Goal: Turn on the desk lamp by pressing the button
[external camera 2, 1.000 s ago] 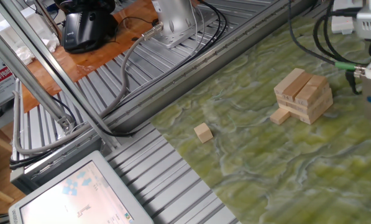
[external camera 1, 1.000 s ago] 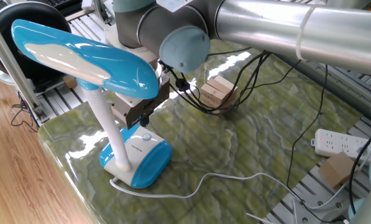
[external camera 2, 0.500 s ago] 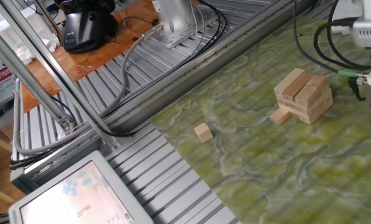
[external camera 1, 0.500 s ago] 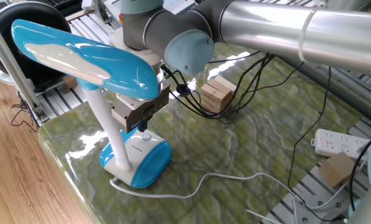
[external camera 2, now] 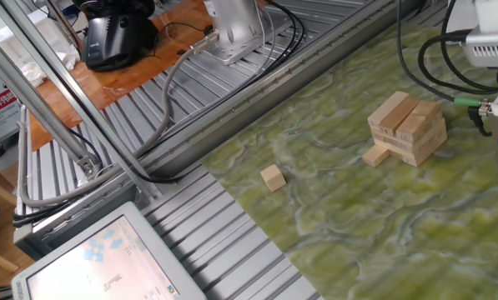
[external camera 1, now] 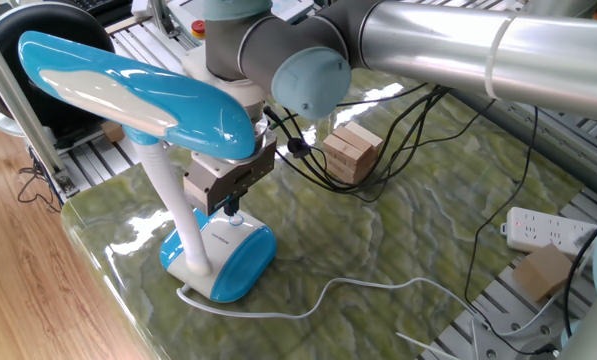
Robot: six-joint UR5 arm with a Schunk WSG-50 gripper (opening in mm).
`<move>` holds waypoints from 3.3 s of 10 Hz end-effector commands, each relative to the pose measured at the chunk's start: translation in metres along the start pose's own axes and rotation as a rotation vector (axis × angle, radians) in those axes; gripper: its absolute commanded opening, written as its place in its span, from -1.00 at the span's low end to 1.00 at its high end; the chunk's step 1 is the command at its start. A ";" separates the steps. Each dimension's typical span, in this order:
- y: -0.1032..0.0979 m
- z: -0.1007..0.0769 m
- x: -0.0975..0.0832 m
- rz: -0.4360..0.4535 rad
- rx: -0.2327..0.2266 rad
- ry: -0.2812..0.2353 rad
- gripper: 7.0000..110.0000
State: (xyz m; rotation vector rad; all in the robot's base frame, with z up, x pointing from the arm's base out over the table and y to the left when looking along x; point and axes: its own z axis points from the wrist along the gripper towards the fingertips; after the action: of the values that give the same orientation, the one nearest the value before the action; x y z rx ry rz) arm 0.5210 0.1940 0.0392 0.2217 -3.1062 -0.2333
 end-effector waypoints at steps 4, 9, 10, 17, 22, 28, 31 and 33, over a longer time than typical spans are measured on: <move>-0.003 -0.001 0.003 0.011 0.003 0.010 -1.00; -0.003 -0.001 0.001 0.011 0.005 0.004 -1.00; -0.004 -0.001 0.002 0.011 0.008 0.007 -1.00; -0.006 -0.002 -0.015 -0.025 0.019 -0.064 -1.00; -0.009 -0.003 -0.022 0.001 0.029 -0.089 -1.00; -0.005 -0.002 -0.015 0.003 0.015 -0.063 -1.00; 0.002 0.000 -0.027 0.015 0.003 -0.056 -1.00; 0.000 0.006 -0.041 0.012 -0.003 -0.061 -1.00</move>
State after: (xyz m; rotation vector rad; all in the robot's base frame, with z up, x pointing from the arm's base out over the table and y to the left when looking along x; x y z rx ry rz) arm 0.5486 0.1960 0.0357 0.2141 -3.1680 -0.2209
